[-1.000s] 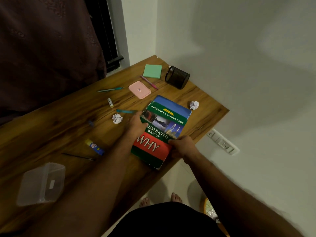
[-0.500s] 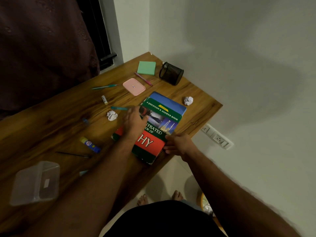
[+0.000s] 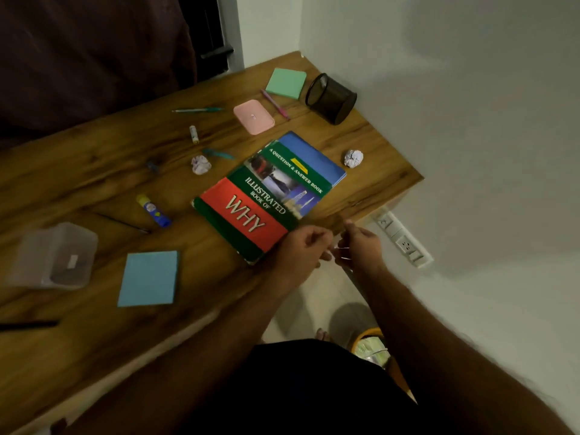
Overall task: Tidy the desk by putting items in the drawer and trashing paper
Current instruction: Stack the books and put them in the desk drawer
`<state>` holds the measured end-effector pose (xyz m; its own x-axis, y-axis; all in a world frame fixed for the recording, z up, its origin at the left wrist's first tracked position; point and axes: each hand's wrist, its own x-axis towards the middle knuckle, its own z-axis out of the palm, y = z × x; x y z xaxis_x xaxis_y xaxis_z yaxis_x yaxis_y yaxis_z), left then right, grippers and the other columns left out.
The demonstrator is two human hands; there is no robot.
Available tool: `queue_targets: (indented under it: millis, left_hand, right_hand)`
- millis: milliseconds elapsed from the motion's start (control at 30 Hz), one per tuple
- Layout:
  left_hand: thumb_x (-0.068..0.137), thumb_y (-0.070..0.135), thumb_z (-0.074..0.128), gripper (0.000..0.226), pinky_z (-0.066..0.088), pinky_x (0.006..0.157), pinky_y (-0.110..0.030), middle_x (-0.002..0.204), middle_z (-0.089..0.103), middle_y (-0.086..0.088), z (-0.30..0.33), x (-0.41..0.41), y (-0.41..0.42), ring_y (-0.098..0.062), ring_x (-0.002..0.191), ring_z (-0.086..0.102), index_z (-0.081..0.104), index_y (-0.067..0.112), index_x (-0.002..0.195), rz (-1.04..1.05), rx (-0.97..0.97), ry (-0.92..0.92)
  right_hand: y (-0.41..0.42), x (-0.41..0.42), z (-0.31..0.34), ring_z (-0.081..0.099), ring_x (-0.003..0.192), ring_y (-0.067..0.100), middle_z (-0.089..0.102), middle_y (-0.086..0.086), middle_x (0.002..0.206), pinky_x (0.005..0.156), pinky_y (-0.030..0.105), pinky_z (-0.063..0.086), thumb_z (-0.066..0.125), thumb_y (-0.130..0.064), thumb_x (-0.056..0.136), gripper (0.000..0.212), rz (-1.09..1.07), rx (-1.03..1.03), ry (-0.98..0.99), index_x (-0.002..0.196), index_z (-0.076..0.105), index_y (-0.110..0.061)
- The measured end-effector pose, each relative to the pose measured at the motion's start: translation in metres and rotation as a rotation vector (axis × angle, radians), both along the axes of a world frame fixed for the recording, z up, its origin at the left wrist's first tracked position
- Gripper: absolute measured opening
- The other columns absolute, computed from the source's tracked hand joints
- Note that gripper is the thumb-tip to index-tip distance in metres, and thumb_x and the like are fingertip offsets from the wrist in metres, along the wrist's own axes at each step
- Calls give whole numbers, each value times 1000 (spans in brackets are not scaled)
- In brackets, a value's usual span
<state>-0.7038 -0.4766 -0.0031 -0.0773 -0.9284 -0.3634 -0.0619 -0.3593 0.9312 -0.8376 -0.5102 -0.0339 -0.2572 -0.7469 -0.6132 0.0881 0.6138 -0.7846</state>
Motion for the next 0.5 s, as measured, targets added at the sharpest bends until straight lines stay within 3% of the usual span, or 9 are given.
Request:
queue_targets:
  millis: [133,267,400,500]
  left_hand:
    - [99,26,52,13,53,67,-27,92,71,0,-30,-26,33,-13,77,69,63,21,97,16,382,123]
    - [100,26,47,20,52,70,-33,90,70,-9,-79,-31,53,-21,79,68,59,10,104,425,654,330]
    - [104,29,37,30,50,70,-39,91,65,-18,-116,-19,71,-30,78,63,52,3,108,847,692,601]
    - [104,42,29,48,48,83,-46,120,59,-24,-130,-10,84,-38,103,61,46,2,125,1037,680,736]
  right_hand:
    - [12,-29,-26,59,64,22,57,9,74,60,33,49,47,-44,98,41,67,152,-68,88,58,-6]
    - [15,-39,-55,65,78,25,64,12,88,65,35,51,36,-57,98,54,170,340,-231,95,58,-8]
    - [15,-35,-80,65,82,30,63,18,96,64,36,50,27,-63,97,64,206,407,-326,100,55,-6]
    - [12,-31,-97,65,85,35,61,23,104,68,39,53,25,-70,93,75,156,464,-397,114,49,-3]
